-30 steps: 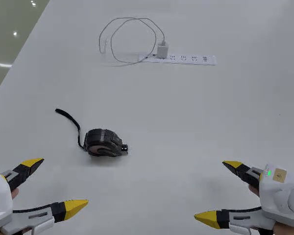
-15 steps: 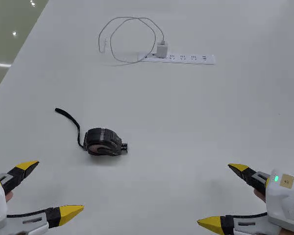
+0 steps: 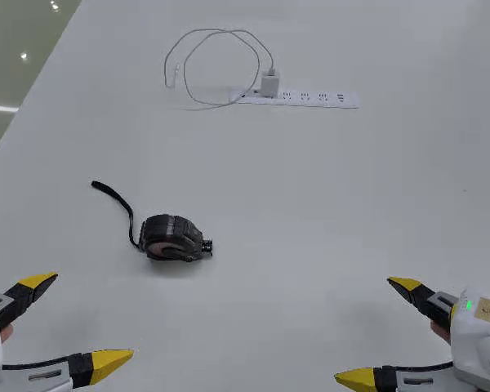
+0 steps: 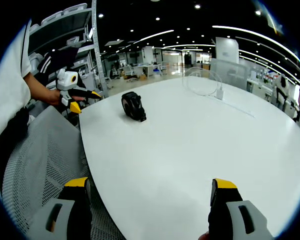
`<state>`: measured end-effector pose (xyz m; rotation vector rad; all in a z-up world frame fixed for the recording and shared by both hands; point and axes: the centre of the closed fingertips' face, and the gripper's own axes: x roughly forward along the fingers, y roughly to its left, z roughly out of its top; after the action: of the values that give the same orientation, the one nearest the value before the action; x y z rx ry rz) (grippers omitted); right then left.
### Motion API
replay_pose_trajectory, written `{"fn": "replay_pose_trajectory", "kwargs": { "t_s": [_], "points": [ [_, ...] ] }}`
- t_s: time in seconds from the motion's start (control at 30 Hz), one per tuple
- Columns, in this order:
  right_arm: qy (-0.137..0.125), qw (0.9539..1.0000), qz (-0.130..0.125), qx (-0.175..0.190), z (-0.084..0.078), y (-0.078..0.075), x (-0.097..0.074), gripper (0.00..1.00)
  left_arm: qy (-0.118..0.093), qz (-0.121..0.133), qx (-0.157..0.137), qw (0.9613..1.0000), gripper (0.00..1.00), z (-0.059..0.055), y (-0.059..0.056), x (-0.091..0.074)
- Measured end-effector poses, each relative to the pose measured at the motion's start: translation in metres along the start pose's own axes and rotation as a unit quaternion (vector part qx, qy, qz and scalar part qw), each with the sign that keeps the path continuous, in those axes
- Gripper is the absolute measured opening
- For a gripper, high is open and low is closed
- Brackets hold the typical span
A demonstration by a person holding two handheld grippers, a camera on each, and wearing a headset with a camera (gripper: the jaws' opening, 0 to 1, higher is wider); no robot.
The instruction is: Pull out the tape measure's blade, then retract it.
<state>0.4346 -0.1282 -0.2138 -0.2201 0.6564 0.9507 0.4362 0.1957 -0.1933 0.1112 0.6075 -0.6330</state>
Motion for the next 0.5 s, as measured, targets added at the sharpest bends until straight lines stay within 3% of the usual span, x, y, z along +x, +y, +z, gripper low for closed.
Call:
{"fn": "replay_pose_trajectory", "kwargs": {
  "t_s": [0.5],
  "points": [
    [0.001, 1.0, -0.002, 0.004, -0.004, 0.0013, -0.0014, 0.99, 0.001, 0.0, 0.008, 1.0, 0.97, -0.001, -0.0006, -0.0007]
  ]
}}
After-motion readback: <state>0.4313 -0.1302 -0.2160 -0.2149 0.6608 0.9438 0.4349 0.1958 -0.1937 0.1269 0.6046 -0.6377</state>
